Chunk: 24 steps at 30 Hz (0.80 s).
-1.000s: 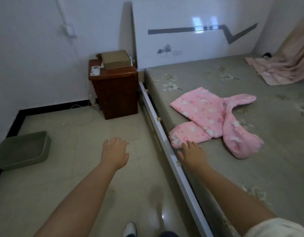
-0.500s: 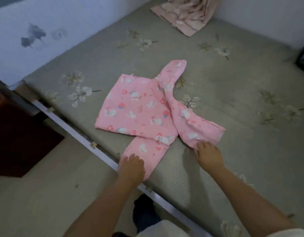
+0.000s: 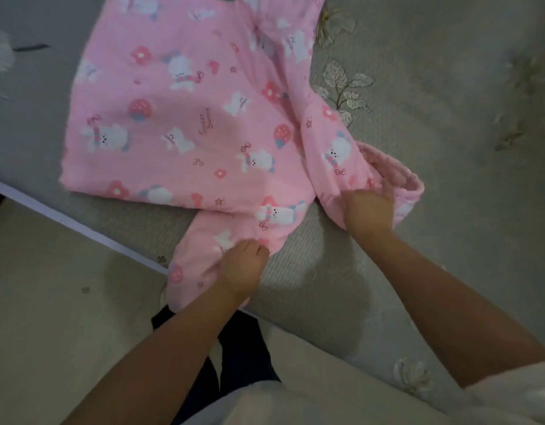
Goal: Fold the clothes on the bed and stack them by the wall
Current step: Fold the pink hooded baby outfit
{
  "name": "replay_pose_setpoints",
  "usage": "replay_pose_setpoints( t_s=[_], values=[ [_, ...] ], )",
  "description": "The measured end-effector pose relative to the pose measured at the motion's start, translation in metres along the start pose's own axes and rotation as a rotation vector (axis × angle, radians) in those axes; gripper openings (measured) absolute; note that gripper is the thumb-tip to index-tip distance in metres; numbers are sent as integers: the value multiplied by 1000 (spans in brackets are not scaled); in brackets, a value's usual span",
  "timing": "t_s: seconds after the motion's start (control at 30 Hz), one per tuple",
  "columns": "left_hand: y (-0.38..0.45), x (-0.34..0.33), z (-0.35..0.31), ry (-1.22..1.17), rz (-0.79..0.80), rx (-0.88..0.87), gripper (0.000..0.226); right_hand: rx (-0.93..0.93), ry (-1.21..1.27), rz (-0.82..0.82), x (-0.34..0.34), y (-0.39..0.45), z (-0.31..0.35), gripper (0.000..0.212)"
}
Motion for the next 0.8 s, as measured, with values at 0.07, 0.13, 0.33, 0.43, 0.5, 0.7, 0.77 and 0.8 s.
replay_pose_setpoints(
  t_s=[0.07, 0.13, 0.33, 0.43, 0.5, 0.7, 0.77, 0.8],
  values=[
    [-8, 25, 16, -135, -87, 31, 15, -22, 45, 38, 9, 1, 11, 31],
    [-20, 59, 37, -227, -237, 78, 10, -43, 141, 67, 22, -3, 21, 31],
    [-45, 189, 105, -280, -536, 286, 13, 77, 341, -190, 116, -31, 73, 20],
    [-61, 256, 134, -227, -619, 283, 15, 59, 518, -328, 185, -47, 93, 21],
    [-80, 302, 152, -182, -688, 252, 17, 51, 688, -399, 232, -62, 102, 20],
    [-136, 390, 211, -143, -745, 338, 43, -106, 1300, -473, 328, -91, 124, 21],
    [-145, 405, 229, -124, -745, 371, 47, -116, 1414, -451, 347, -85, 145, 21],
    [-146, 411, 238, -119, -744, 371, 47, -120, 1441, -440, 355, -80, 156, 20]
  ],
)
Point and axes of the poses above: each hand's wrist, its own y-axis towards the middle knuckle, its own x-axis out of the back of the hand, z = x × y, the point moved 5 cm from there along y, towards the middle knuckle, and after that the axes turned 2 degrees about y, right-handed, at the moved point
